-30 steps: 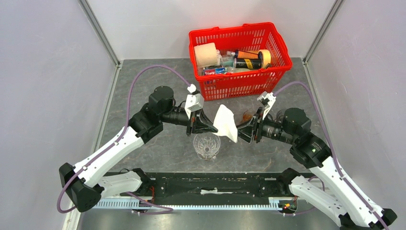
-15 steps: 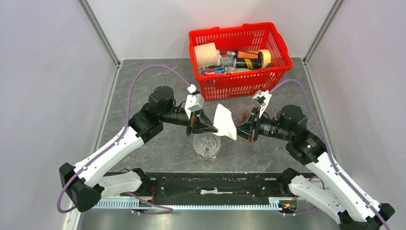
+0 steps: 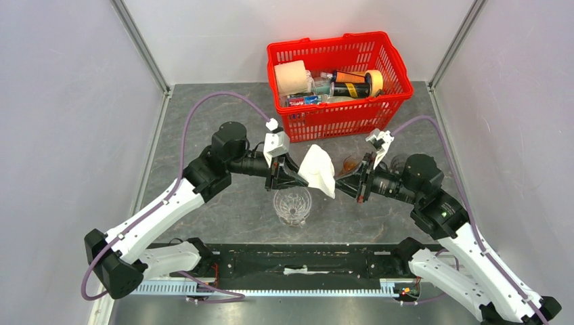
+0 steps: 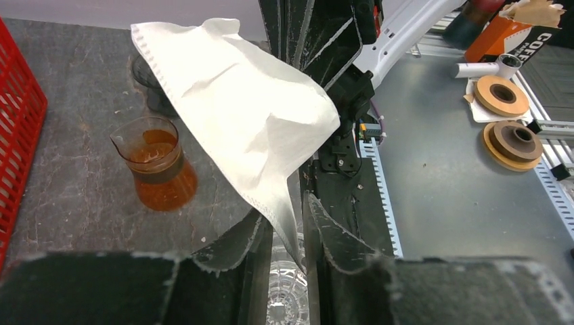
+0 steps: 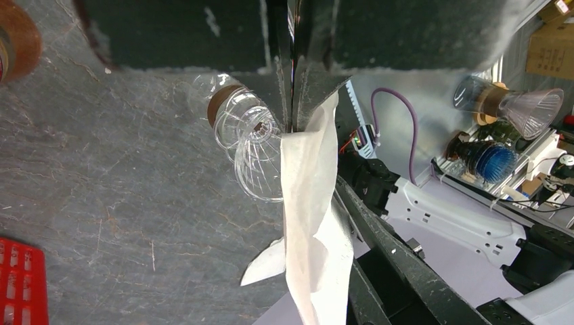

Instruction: Place the coffee filter in the dripper

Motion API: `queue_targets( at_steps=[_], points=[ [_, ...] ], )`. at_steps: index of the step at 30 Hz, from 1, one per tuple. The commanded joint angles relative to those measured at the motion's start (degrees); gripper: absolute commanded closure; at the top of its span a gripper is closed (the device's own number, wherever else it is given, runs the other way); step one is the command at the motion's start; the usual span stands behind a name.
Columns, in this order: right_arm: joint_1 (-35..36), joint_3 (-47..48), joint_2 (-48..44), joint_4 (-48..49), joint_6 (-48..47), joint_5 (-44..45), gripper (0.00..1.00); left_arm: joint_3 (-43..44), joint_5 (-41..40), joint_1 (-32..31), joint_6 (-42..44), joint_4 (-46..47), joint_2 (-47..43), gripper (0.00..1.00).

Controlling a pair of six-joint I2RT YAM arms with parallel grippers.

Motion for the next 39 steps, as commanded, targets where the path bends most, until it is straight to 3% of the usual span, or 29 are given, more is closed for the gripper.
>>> queue_targets(
  at_steps=[1, 3, 7, 8, 17, 24, 26, 28, 30, 32, 39],
  points=[
    [0.1, 1.19, 0.82, 2.61, -0.4, -0.59, 1.0, 0.11, 1.75, -0.04, -1.58, 3.42, 1.04, 0.71],
    [0.06, 0.98, 1.74, 3.98, 0.28, -1.0, 1.0, 0.32, 3.0, -0.04, -1.99, 3.97, 1.64, 0.7],
    [0.04, 1.08, 2.57, 5.42, 0.18, -2.46, 1.0, 0.81, 3.54, -0.04, -2.16, 4.27, 2.72, 0.46],
    [0.0, 1.12, 2.55, 5.61, 0.08, -3.2, 1.0, 0.9, 3.81, -0.04, -2.31, 4.84, 2.88, 0.44],
    [0.04, 1.74, 1.73, 4.88, -0.07, -7.16, 1.0, 2.65, 5.27, -0.04, -3.26, 5.5, 6.09, 0.44],
    [0.05, 3.18, 0.13, 0.68, -2.99, -3.67, 1.0, 2.42, 4.72, -0.04, -2.86, 5.6, 5.34, 0.38],
    [0.04, 3.43, -0.4, -0.27, -3.22, -1.56, 1.0, 2.24, 5.74, -0.04, -2.87, 6.1, 5.08, 0.5],
    [0.06, 3.58, -0.33, -1.14, -3.35, 0.1, 1.0, 1.97, 6.92, -0.04, -3.04, 6.89, 4.73, 0.78],
    [0.02, 3.46, -0.15, -0.84, -3.24, 0.68, 1.0, 1.79, 7.84, -0.04, -3.0, 7.23, 4.63, 0.91],
    [0.05, 3.6, 0.26, -0.6, -2.96, 1.33, 1.0, 1.61, 8.79, -0.04, -2.87, 7.43, 4.51, 0.97],
    [0.07, 3.72, 2.1, 0.62, -3.14, -1.64, 1.0, 1.26, 11.22, -0.04, -3.31, 8.72, 4.09, 0.98]
  ],
)
